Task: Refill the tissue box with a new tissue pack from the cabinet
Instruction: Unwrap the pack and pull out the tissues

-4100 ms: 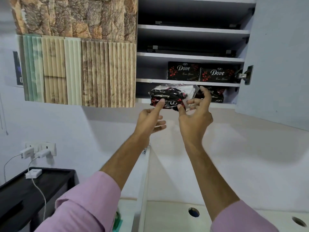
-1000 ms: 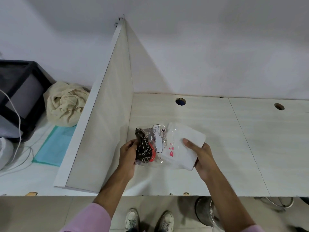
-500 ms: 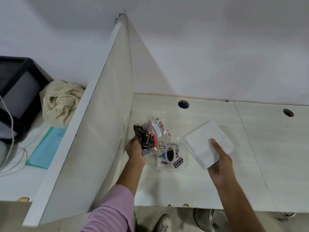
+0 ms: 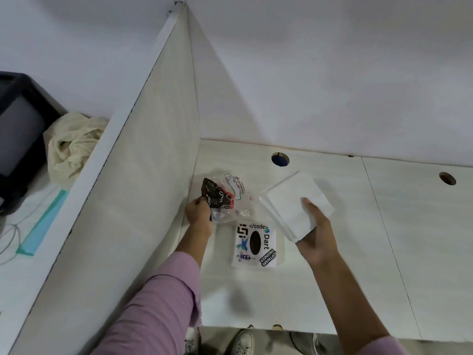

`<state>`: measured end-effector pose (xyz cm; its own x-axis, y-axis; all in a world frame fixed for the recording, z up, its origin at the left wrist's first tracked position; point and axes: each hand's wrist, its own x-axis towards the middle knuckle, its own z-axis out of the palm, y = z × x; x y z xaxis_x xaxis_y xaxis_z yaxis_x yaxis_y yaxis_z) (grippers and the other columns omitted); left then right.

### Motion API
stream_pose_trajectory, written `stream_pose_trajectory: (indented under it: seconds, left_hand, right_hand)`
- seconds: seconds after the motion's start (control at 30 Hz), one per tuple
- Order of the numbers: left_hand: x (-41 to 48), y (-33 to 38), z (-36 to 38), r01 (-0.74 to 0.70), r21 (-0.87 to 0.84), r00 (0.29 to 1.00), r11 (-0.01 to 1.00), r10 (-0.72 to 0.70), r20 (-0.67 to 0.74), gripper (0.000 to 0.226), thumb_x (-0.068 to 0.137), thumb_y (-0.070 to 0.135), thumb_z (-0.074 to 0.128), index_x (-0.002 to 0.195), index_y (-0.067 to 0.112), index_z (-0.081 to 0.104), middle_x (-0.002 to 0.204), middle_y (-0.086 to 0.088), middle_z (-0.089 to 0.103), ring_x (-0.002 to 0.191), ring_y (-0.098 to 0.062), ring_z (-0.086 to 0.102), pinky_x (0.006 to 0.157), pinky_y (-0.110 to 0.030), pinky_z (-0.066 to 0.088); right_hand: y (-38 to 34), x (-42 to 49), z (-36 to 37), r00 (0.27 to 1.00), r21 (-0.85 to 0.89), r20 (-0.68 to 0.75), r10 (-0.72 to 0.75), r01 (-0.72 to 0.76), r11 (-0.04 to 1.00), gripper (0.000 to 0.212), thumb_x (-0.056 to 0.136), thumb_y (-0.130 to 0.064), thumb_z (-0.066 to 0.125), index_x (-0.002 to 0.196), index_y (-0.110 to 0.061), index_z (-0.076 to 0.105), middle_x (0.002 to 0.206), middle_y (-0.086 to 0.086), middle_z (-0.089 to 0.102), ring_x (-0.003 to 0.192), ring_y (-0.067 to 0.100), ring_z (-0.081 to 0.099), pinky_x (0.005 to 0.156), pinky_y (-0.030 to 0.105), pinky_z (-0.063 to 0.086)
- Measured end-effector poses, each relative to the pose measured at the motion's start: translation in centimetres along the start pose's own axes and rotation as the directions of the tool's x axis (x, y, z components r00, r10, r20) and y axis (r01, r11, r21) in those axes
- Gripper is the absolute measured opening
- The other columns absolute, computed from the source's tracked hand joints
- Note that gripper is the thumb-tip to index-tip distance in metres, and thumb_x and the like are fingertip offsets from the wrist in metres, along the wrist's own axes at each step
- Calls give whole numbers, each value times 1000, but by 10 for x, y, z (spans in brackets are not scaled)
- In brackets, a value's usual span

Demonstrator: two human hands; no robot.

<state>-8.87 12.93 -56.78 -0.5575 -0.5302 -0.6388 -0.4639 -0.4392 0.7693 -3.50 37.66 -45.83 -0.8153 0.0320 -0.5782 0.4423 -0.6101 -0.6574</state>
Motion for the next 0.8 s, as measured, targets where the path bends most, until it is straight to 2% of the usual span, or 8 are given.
stream_pose_trajectory:
  seconds: [0.2, 0.27, 0.33, 0.43, 0.5, 0.6, 0.7, 0.8]
  left_hand:
    - [-6, 18, 1, -302, 348, 952, 888, 299, 62, 29, 100, 25, 50, 106, 1, 64, 106, -22, 68, 97, -35, 67, 83, -44, 60]
    - [-19, 21, -1, -469, 332, 879, 819, 469, 85, 32, 100, 37, 51, 96, 8, 64, 100, -17, 68, 90, -29, 69, 76, -47, 63]
    - [-38, 29, -1, -404, 185, 899, 896, 352, 261, 42, 101, 54, 51, 100, 15, 68, 97, -8, 69, 80, -20, 66, 64, -34, 56]
    - [-48, 31, 1, -174, 243, 783, 954, -15, 621, 77, 80, 85, 54, 142, 40, 56, 147, -4, 60, 127, -21, 61, 103, -47, 50]
    - [-47, 28, 0, -181, 262, 777, 948, -25, 629, 79, 75, 75, 71, 144, 41, 52, 155, -5, 53, 138, -24, 55, 112, -54, 45]
    - [-45, 35, -1, -176, 162, 890, 971, 87, 448, 57, 76, 36, 80, 129, 25, 62, 120, -4, 74, 112, -28, 70, 82, -39, 59]
    - [-38, 37, -5, -186, 111, 933, 976, 140, 332, 46, 85, 24, 80, 127, 21, 62, 114, -3, 74, 97, -22, 72, 53, -25, 55]
    - [-28, 35, -10, -187, 73, 963, 980, 169, 209, 47, 85, 18, 82, 127, 17, 62, 114, -5, 75, 94, -24, 74, 48, -31, 58]
  right_hand:
    - [0, 26, 17, 998, -208, 48, 29, -18, 978, 42, 89, -20, 75, 130, -15, 69, 125, 8, 76, 116, 29, 71, 93, 47, 59]
    - [1, 36, 25, 996, -282, 76, 36, -13, 959, 39, 88, -18, 76, 126, -14, 70, 123, 10, 77, 114, 31, 72, 91, 48, 60]
    - [1, 45, 36, 991, -362, 124, 49, -1, 932, 36, 87, -16, 78, 122, -14, 72, 120, 9, 78, 112, 30, 73, 96, 50, 59]
    - [5, 58, 55, 972, -504, 210, 101, 19, 864, 47, 80, -19, 83, 124, -10, 70, 118, 11, 78, 114, 33, 73, 101, 52, 57]
    - [10, 70, 66, 954, -570, 262, 148, 29, 821, 52, 79, -22, 82, 127, -9, 68, 120, 14, 77, 115, 36, 71, 97, 49, 58]
    - [16, 90, 77, 925, -676, 284, 252, 7, 737, 57, 80, -29, 81, 133, -18, 63, 126, 12, 74, 116, 35, 70, 91, 45, 59]
    - [23, 111, 87, 923, -726, 279, 266, 21, 687, 56, 79, -26, 85, 130, -16, 65, 120, 8, 77, 111, 32, 74, 91, 45, 61]
    - [38, 133, 96, 947, -676, 240, 215, 4, 737, 59, 77, -21, 89, 129, -6, 66, 116, 12, 78, 107, 33, 76, 90, 54, 62]
